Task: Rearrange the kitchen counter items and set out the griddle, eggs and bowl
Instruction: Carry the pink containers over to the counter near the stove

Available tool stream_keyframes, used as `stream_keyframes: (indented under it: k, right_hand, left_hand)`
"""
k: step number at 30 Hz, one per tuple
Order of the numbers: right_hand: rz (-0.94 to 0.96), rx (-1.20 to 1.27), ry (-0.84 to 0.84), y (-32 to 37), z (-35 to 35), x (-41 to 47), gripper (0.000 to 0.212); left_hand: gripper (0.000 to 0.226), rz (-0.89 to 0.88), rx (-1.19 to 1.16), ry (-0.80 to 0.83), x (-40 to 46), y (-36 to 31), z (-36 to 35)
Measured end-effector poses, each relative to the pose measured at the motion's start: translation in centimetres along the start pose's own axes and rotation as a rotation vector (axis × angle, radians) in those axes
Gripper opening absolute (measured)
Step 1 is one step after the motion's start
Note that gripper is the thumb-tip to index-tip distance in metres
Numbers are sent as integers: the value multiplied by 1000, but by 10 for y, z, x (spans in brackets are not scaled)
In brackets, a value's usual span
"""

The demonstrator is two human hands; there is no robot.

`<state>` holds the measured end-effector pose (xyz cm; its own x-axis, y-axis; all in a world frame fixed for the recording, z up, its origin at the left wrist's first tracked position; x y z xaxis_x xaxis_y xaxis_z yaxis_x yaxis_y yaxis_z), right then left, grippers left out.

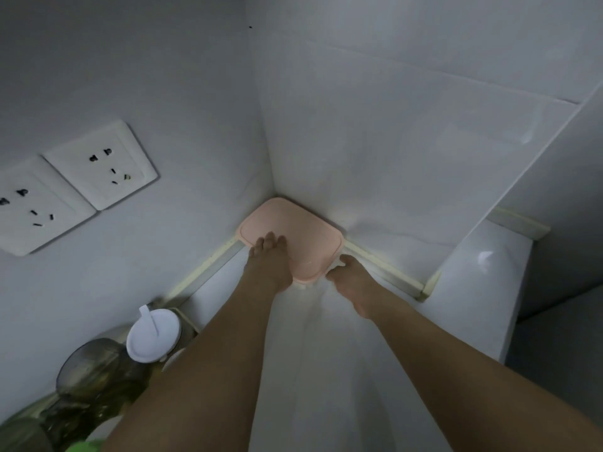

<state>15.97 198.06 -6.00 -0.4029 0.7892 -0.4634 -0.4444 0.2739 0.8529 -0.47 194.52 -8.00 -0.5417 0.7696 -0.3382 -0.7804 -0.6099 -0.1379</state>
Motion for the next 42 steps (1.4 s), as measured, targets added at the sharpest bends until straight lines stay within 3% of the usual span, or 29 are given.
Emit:
stream_keyframes:
  k: [12,25,29,33,37,42]
  right_hand:
    - [244,-341,-89,-22,31,-96,66]
    - [331,-486,9,-75,5,-226,59]
    - [365,-512,57,-92,-20,-275,50]
    - [357,-569,113,-107,-49,-309,55]
    - [382,-620,238,-119,-87,-345,58]
    - [545,-692,401,-111,-135,-387,58]
  left_hand:
    - [58,-96,-167,-133,-133,-5,-19]
    - [54,-43,-288,-67,-271,38,-57]
    - [54,19,-328,1,-323,65,-79]
    - [54,110,-348,61,-373,93,-92]
    - [53,223,-361,37,-430,137,-95]
    - [53,433,-431,-49,-499,190,-94]
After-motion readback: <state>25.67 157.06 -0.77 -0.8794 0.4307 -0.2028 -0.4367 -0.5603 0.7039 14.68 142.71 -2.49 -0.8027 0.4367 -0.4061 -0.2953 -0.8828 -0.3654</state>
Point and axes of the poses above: each hand's wrist, its own x-axis towards the middle knuckle, its own z-axis out of the back of the hand, y = z × x, the point moved 3 cm from there along x, towards the middle knuckle, and after that the axes turned 9 degrees about z, right-handed, at the moved point
